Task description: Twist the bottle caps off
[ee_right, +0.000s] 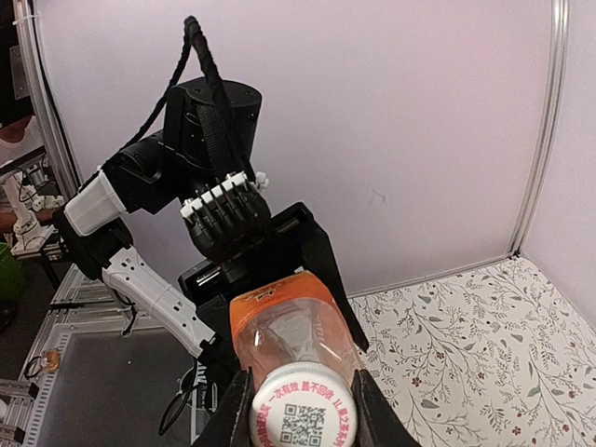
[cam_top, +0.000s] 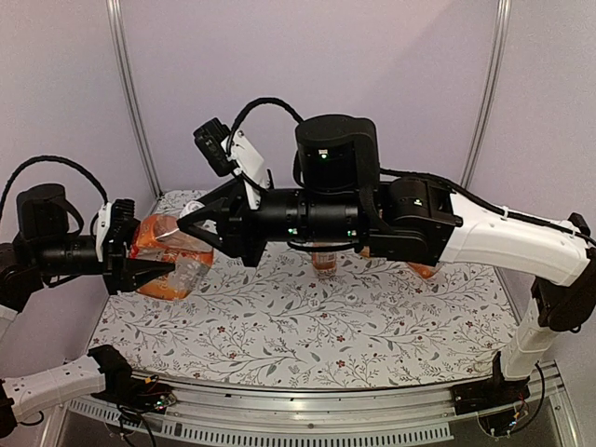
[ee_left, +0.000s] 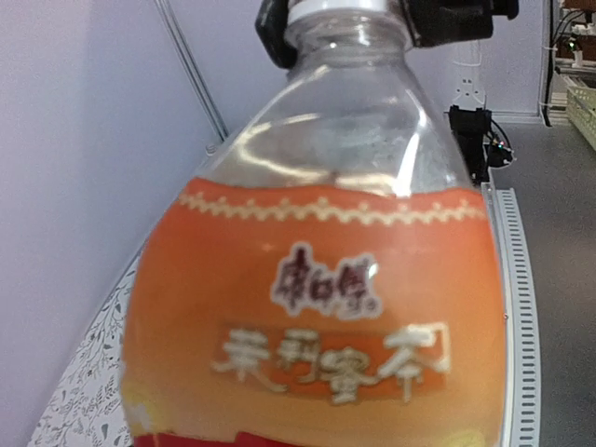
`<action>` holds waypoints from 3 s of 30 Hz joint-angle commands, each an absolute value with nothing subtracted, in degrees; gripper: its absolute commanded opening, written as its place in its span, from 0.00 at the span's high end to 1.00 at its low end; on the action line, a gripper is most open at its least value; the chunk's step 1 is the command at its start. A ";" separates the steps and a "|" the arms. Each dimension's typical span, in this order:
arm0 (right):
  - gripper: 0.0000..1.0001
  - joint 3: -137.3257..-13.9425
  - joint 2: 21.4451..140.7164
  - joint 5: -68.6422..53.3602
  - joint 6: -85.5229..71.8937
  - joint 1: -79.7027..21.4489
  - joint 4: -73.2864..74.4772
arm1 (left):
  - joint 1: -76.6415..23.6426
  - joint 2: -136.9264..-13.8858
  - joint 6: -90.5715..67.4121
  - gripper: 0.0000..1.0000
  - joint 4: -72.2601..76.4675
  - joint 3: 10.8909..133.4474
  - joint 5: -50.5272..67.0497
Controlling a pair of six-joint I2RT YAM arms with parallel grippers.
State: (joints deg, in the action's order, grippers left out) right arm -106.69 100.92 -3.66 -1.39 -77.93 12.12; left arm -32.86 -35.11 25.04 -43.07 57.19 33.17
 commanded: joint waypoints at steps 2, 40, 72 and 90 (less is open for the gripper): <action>0.87 -105.81 98.83 -0.74 -2.61 -77.56 9.30 | -33.49 -35.02 23.14 0.61 -40.70 56.58 30.71; 0.72 -117.22 108.52 -4.54 -36.52 -70.56 24.74 | -38.40 -38.91 54.23 0.71 -32.59 55.78 -2.26; 1.00 -104.09 105.30 28.78 69.62 -93.83 21.64 | -39.19 -40.23 45.95 0.74 -68.42 65.83 41.16; 0.01 -102.31 97.32 6.18 8.22 -81.41 19.78 | -39.20 -36.18 42.33 0.74 -45.98 57.24 13.40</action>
State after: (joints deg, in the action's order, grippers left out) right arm -100.64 100.73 21.30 35.75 -86.11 19.70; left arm -38.52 -36.58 42.33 -56.05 59.68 23.68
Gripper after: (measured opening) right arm 0.988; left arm 0.419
